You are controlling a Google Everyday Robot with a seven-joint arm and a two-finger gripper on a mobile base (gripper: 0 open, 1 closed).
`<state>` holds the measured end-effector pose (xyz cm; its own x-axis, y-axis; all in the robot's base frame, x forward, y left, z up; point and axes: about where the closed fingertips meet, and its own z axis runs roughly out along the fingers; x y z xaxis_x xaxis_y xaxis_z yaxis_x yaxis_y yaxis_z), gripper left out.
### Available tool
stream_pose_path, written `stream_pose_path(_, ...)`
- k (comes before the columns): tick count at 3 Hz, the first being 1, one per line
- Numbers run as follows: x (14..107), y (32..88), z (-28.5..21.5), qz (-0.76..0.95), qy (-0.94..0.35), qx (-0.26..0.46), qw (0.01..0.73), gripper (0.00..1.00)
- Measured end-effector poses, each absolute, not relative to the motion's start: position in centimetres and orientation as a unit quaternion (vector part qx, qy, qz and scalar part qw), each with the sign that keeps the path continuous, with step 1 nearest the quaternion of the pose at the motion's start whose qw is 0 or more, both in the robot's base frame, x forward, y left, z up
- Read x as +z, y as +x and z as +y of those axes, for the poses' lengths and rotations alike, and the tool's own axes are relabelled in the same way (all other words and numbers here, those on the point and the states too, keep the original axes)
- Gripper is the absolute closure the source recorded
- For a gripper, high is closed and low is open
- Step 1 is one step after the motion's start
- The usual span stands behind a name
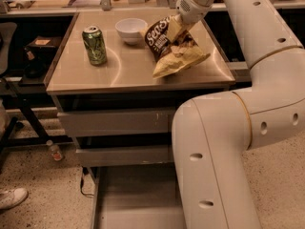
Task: Pick brown chip bag from bottom drawer and place on counter
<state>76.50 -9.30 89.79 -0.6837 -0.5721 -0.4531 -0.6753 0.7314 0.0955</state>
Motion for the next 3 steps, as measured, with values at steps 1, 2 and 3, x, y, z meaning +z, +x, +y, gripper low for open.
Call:
stream_pose_path(1,89.79,76.5,-9.3,0.908,-0.343,0.128,0.201,0.35)
stream_pose_path(2,89.78,76.5,-9.3,0.908,-0.343,0.128,0.201,0.11)
stream_pose_path(3,89.78,76.5,-9.29,0.908,-0.343,0.128,0.201,0.0)
